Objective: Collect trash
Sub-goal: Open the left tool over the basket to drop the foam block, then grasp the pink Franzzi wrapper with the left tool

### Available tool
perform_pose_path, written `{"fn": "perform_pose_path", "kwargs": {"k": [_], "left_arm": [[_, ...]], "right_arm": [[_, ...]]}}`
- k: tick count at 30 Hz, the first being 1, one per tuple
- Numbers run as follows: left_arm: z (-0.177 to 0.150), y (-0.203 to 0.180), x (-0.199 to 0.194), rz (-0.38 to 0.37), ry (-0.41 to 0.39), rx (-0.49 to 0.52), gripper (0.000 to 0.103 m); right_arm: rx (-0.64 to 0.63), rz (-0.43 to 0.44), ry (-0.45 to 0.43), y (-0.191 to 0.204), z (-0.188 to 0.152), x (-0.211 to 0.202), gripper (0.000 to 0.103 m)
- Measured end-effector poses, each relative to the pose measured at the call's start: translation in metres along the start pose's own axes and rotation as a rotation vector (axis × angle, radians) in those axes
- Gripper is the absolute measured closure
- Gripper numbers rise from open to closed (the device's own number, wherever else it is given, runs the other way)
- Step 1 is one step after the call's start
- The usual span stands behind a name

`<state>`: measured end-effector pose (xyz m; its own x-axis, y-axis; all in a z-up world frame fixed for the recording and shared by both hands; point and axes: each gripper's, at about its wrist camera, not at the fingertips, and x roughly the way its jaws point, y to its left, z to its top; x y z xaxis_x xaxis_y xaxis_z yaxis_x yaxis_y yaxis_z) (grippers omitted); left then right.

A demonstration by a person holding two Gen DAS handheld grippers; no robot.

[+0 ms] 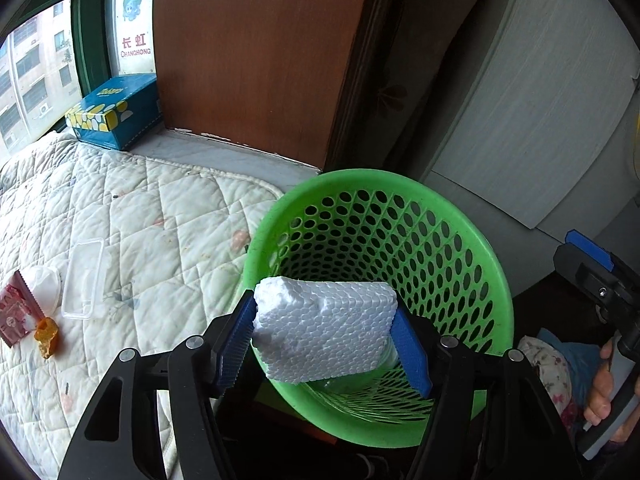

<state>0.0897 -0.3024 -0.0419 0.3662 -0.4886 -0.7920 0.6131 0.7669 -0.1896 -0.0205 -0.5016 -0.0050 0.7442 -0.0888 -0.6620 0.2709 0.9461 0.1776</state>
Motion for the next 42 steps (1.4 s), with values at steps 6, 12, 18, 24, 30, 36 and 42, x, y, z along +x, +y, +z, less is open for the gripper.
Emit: {"fn": "perform_pose_path", "kwargs": {"k": [6, 12, 18, 24, 30, 36, 42], "left_arm": [[-0.004, -0.002, -0.005, -0.016, -0.011, 0.015, 0.024], [-0.009, 0.019, -0.023, 0.021, -0.036, -0.013, 0.024], [-0.015, 0.066, -0.045, 0.122, -0.062, -0.068, 0.024], [-0.023, 0.125, -0.065, 0.218, -0.084, -0.152, 0.024], [-0.036, 0.194, -0.084, 0.325, -0.105, -0.257, 0.027], [-0.051, 0.267, -0.097, 0.441, -0.101, -0.343, 0.03], [-0.066, 0.326, -0.097, 0.47, -0.086, -0.377, 0.03]], "right_arm": [[-0.006, 0.02, 0.017, 0.007, -0.003, 0.005, 0.007], [-0.035, 0.056, 0.03, 0.026, -0.005, 0.013, 0.007], [-0.076, 0.092, 0.041, 0.053, -0.003, 0.021, 0.007], [-0.109, 0.137, 0.063, 0.082, -0.001, 0.034, 0.007], [-0.148, 0.182, 0.086, 0.116, 0.001, 0.047, 0.007], [-0.189, 0.222, 0.112, 0.152, 0.004, 0.061, 0.007], [-0.218, 0.247, 0.144, 0.182, 0.008, 0.079, 0.007]]}}
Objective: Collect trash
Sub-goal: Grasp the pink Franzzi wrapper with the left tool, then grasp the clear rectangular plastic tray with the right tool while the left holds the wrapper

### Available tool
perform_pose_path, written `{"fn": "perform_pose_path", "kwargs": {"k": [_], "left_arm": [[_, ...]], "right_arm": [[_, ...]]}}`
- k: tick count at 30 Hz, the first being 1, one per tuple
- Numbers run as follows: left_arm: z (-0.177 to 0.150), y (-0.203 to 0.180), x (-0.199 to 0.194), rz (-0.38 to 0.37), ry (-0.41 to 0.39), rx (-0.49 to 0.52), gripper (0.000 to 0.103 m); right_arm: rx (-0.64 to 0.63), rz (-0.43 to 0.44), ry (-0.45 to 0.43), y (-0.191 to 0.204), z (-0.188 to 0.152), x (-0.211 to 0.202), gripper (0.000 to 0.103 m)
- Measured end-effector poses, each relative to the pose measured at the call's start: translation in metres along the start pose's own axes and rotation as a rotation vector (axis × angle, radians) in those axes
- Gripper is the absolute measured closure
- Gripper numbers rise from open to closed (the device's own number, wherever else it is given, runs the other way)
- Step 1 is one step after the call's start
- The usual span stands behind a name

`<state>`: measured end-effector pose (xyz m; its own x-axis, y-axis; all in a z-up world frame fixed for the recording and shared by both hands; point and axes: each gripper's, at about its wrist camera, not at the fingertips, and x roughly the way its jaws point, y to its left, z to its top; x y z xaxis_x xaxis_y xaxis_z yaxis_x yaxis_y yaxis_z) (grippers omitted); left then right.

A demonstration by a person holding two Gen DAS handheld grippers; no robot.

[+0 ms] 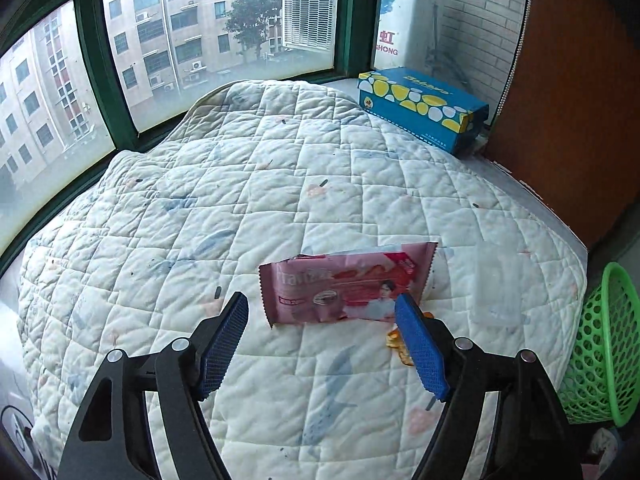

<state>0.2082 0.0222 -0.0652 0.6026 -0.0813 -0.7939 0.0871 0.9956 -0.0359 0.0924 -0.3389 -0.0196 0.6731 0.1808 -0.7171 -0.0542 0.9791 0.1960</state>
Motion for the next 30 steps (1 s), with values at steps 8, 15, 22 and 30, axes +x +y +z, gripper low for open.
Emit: {"fn": "perform_pose_path", "kwargs": {"k": [8, 15, 22, 30], "left_arm": [[0.001, 0.026, 0.038, -0.038, 0.046, 0.022, 0.03], [0.005, 0.039, 0.058, -0.128, 0.058, 0.009, 0.03], [0.007, 0.039, 0.066, -0.236, 0.042, 0.021, 0.031], [0.003, 0.04, 0.067, -0.3, 0.037, 0.044, 0.07]], "right_arm": [[-0.032, 0.022, 0.047, 0.026, 0.013, 0.035, 0.007], [-0.05, 0.04, 0.086, 0.043, 0.021, 0.065, 0.007], [-0.03, 0.076, 0.142, 0.054, 0.027, 0.103, 0.007], [-0.006, 0.107, 0.186, 0.069, 0.039, 0.142, 0.007]]}}
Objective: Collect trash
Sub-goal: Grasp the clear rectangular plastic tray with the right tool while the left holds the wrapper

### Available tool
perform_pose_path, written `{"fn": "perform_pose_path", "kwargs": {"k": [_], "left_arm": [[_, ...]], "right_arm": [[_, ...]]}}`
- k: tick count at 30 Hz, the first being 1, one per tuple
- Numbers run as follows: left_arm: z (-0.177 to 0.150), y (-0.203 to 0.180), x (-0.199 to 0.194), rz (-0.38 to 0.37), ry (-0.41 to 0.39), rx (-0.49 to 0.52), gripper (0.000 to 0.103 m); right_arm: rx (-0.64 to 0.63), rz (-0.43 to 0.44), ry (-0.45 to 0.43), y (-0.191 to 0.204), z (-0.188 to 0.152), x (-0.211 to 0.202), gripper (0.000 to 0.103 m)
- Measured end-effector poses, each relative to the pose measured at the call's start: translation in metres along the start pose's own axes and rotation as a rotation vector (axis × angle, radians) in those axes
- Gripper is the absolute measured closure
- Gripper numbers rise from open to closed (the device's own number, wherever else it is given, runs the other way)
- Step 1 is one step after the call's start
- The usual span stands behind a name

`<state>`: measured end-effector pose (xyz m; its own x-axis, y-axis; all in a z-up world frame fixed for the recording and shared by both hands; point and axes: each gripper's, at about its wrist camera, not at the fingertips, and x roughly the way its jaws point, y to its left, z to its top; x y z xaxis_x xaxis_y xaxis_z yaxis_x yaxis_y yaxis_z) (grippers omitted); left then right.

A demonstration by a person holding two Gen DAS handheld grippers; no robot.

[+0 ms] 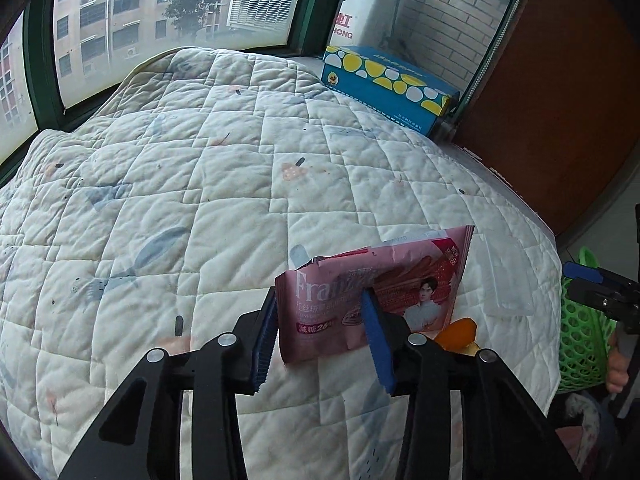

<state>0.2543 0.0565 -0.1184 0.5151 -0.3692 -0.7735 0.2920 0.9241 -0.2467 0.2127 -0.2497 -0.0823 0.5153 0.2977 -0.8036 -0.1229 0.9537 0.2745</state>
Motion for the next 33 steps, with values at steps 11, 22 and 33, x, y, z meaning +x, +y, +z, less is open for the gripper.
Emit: {"fn": "perform_pose_path", "kwargs": {"k": [11, 22, 33], "left_arm": [[-0.011, -0.005, -0.025, -0.003, -0.016, 0.0, 0.095], [-0.017, -0.005, -0.069, 0.002, -0.082, -0.039, 0.096], [-0.024, -0.035, -0.095, -0.024, -0.126, -0.021, 0.096]], "right_arm": [[0.038, -0.034, 0.065, 0.019, 0.02, 0.053, 0.019], [0.05, -0.061, 0.081, 0.021, 0.016, 0.058, 0.041], [0.031, -0.024, 0.0, 0.017, 0.0, 0.001, 0.043]]}}
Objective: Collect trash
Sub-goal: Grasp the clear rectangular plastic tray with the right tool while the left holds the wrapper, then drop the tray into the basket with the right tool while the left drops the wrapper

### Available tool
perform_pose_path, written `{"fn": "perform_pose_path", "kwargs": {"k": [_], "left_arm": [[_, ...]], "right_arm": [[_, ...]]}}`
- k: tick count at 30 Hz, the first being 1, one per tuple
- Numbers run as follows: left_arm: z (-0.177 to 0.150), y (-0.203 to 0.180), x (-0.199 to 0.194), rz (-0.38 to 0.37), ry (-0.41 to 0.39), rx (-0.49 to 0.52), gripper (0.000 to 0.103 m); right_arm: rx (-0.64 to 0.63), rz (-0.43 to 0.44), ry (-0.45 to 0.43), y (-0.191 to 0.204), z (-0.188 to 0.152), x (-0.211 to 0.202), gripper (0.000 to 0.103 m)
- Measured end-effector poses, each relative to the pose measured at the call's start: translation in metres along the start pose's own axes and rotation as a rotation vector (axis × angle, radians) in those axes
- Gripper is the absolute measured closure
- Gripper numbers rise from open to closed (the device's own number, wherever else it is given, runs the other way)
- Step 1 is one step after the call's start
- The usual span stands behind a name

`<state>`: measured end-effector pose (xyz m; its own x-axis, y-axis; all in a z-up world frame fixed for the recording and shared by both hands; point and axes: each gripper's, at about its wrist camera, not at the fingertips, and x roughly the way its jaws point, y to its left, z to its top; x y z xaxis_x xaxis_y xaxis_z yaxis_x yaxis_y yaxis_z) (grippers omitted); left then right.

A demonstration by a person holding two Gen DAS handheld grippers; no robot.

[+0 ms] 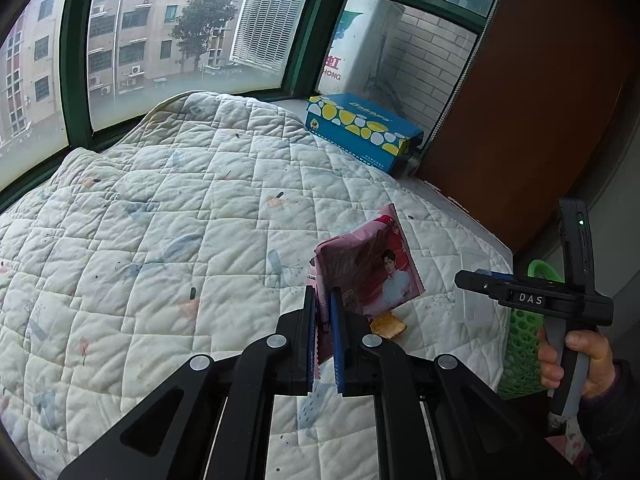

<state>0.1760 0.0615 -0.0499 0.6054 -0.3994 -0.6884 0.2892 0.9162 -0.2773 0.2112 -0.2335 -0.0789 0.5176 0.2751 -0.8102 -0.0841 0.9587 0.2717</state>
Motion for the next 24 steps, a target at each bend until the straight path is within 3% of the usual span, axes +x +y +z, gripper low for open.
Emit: {"fn": "perform_pose_path", "kwargs": {"k": [13, 24], "left_arm": [[0.001, -0.069, -0.012, -0.069, -0.021, 0.078, 0.096], [0.006, -0.136, -0.012, -0.155, -0.024, 0.142, 0.096]], "right_arm": [[-0.008, -0.032, -0.09, -0.029, -0.026, -0.068, 0.043], [0.074, -0.131, -0.138, -0.102, -0.054, -0.121, 0.043]]}}
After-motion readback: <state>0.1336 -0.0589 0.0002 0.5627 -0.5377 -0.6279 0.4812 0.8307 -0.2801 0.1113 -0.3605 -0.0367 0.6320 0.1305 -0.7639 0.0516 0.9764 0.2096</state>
